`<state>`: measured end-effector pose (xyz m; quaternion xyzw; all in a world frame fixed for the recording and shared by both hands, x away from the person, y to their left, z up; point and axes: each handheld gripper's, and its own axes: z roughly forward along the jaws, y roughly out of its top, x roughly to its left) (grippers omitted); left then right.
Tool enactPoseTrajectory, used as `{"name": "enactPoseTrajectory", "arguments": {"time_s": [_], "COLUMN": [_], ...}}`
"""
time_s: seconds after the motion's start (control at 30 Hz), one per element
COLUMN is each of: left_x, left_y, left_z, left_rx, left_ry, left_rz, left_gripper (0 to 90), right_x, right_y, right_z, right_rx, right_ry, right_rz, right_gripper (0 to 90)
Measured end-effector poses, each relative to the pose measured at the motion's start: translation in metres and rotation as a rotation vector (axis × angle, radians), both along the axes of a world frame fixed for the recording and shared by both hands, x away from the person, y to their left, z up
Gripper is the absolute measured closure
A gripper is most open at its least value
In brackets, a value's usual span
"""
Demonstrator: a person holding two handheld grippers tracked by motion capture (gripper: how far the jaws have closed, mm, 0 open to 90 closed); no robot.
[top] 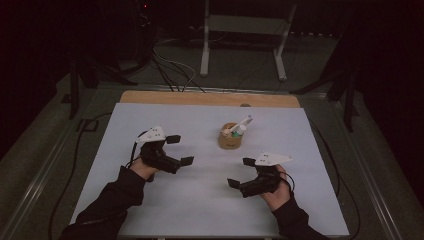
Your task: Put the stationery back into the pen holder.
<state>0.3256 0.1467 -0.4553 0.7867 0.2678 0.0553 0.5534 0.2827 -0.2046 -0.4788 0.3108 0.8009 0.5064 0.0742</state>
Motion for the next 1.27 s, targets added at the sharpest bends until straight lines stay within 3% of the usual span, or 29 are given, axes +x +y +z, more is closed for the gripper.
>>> {"name": "enactPoseTrajectory", "arguments": {"time_s": [0.33,0.4,0.63,0.77,0.83,1.0,1.27], "left_x": [-0.029,-0.035,-0.055,-0.065,-0.069,-0.072,-0.067], "left_y": [0.013,0.017,0.034,0.046,0.051,0.058,0.061], "left_z": [-0.028,-0.032,-0.046,-0.053,-0.055,-0.059,-0.06], "left_rx": [0.061,0.05,0.073,0.062,0.079,0.115,0.096], "left_ry": [0.0,0.004,-0.01,-0.007,-0.01,-0.007,-0.004], "left_rz": [0.038,0.048,0.114,0.109,0.122,0.122,0.149], "left_gripper": [0.8,0.7,0.7,0.7,0.7,0.7,0.7], "right_x": [0.0,0.0,-0.001,0.0,0.0,0.0,0.0], "right_y": [0.002,0.002,0.003,0.004,0.003,0.003,0.004], "right_z": [-0.001,-0.001,-0.002,-0.003,-0.003,-0.004,-0.006], "right_rx": [-0.006,-0.007,-0.008,-0.01,-0.01,-0.009,-0.01], "right_ry": [0.003,0.004,0.005,0.006,0.007,0.005,0.008], "right_rz": [0.008,0.008,0.011,0.015,0.014,0.019,0.024], "right_gripper": [1.2,1.2,1.2,1.2,1.2,1.2,1.2]}}
